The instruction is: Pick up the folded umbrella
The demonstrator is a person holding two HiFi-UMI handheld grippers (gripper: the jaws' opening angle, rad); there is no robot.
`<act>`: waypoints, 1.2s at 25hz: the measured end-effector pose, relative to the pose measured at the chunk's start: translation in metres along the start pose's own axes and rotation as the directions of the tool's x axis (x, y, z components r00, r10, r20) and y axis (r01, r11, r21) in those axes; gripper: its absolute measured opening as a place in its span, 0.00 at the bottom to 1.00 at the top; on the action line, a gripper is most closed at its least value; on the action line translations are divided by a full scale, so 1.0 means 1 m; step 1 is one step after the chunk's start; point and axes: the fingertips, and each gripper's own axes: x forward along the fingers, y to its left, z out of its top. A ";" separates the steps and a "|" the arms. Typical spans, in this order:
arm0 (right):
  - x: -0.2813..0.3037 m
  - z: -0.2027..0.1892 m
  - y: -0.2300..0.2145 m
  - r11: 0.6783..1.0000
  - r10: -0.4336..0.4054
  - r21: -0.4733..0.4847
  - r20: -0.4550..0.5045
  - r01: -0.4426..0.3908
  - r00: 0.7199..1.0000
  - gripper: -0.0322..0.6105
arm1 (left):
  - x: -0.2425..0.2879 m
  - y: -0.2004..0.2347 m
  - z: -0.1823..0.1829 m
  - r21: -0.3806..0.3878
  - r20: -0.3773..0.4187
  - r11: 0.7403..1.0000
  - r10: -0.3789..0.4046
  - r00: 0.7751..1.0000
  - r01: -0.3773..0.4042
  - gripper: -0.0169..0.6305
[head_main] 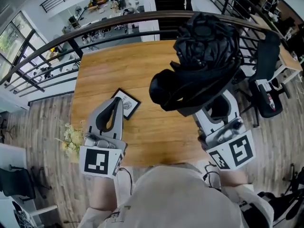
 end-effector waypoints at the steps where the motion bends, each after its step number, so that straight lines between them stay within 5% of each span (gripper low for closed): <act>1: -0.004 0.000 0.004 1.000 0.002 0.001 0.003 -0.002 1.000 0.44 | -0.004 -0.002 0.001 -0.005 0.003 1.000 -0.003 1.000 0.003 0.05; 10: -0.022 -0.016 0.029 1.000 0.006 0.013 -0.019 -0.006 1.000 0.44 | -0.033 -0.006 -0.018 -0.037 -0.034 0.999 -0.010 0.999 0.009 0.05; 20: -0.014 -0.074 0.052 0.993 0.068 0.103 -0.151 -0.052 0.986 0.44 | -0.041 -0.013 -0.062 -0.103 -0.115 0.994 -0.033 0.993 0.021 0.05; 30: -0.008 -0.079 0.054 0.991 0.074 0.119 -0.173 -0.054 0.982 0.44 | -0.044 -0.004 -0.067 -0.087 -0.118 0.996 -0.019 0.993 0.009 0.05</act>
